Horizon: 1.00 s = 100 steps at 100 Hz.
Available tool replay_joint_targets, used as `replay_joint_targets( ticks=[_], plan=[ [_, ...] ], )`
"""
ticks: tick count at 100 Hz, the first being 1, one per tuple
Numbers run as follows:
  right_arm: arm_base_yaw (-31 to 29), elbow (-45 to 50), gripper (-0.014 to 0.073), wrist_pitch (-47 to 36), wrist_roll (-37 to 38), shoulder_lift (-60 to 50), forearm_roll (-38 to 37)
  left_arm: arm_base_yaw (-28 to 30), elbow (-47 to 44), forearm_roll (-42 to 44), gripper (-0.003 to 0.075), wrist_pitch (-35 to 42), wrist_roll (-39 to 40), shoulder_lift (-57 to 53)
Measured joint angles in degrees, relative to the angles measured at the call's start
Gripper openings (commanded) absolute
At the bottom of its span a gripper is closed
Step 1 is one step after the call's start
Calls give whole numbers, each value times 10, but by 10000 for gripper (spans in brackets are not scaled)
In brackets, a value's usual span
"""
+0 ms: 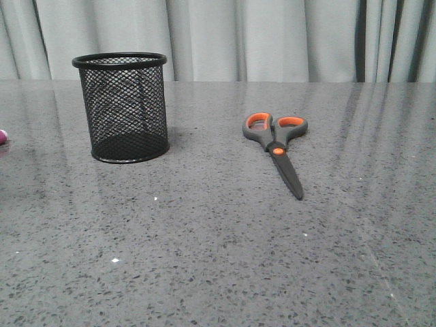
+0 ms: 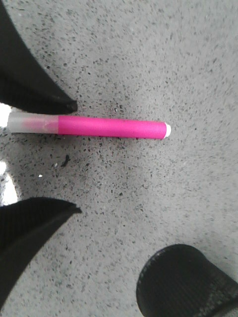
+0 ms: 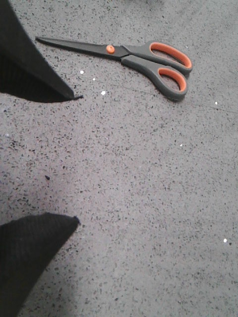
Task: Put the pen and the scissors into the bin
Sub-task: 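Lower the open left gripper around the pink marker and close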
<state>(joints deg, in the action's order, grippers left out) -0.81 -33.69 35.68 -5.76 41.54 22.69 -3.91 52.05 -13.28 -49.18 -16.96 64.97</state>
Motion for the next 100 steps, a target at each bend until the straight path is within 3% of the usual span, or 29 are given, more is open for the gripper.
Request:
replay_joint_targets(
  ticks=[39,100],
  plan=[
    [0,-2,433,5,-4,0,0,0,58,0,353,-12,-41,144],
    [0,-2,433,10,-7,0,0,0,61,14,353,5,-42,195]
  ],
)
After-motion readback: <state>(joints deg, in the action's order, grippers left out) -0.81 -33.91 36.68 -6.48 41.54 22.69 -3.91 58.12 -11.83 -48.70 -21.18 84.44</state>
